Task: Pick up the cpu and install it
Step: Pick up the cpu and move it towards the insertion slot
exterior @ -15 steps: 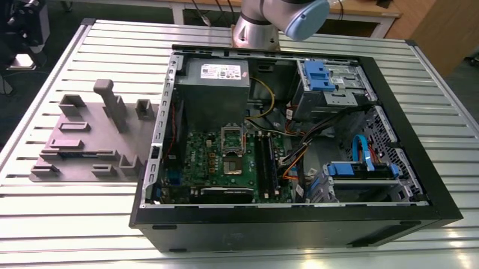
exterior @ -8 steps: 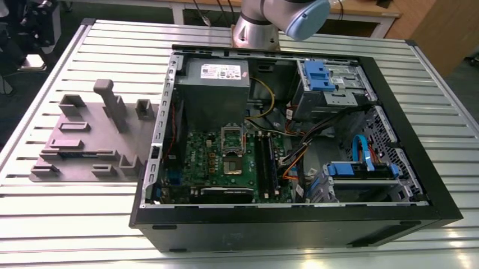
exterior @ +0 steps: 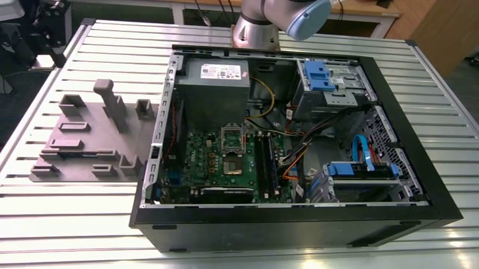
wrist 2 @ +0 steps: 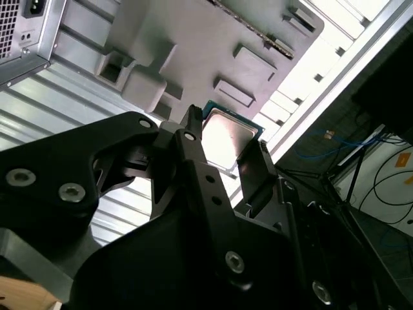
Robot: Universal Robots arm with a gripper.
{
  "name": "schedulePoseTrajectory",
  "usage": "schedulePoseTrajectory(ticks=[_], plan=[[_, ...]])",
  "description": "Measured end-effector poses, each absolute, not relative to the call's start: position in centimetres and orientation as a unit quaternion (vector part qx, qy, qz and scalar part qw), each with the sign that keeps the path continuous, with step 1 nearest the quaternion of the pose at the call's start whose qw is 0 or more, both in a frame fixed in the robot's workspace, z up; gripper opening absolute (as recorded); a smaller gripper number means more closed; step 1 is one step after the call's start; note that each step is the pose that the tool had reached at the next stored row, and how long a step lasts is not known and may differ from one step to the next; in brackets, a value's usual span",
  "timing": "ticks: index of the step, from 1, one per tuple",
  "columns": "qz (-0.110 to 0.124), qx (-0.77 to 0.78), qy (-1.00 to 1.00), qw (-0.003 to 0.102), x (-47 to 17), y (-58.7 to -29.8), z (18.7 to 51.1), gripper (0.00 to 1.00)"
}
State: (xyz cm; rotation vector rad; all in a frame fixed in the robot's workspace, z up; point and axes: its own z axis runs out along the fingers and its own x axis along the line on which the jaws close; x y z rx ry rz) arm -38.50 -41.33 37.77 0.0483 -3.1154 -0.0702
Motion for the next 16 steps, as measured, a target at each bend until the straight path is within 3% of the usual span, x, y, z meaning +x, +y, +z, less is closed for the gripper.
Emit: schedulePoseTrajectory(ticks=[16], plan=[[-0.022, 0.016, -1.0, 0.013, -36.8, -41.3, 37.8, 0.47]])
